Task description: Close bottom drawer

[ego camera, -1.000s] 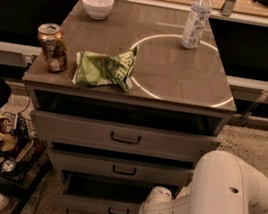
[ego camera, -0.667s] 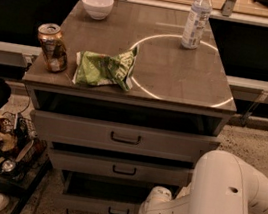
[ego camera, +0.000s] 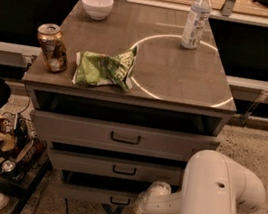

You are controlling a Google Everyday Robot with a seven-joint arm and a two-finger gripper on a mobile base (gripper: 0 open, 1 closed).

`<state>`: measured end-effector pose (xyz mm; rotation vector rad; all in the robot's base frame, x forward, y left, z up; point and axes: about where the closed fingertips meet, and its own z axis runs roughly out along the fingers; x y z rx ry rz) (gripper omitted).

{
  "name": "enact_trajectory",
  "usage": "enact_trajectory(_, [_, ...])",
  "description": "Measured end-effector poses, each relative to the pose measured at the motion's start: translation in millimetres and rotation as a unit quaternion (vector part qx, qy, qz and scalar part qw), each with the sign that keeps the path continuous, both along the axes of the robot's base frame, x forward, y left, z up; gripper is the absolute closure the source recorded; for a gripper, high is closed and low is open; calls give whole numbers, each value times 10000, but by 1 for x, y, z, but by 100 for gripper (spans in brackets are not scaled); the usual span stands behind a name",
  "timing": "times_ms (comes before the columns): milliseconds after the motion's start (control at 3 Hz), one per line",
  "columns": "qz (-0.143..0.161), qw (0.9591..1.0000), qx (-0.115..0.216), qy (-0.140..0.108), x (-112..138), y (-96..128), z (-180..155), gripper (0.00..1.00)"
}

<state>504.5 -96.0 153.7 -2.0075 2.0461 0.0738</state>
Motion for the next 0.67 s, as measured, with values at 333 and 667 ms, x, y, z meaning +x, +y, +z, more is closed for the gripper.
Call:
enact_trajectory(333, [73,9990,331,-292,35,15,-4,100])
enact_trajectory(667, [73,9990,332,-292,35,15,-4,100])
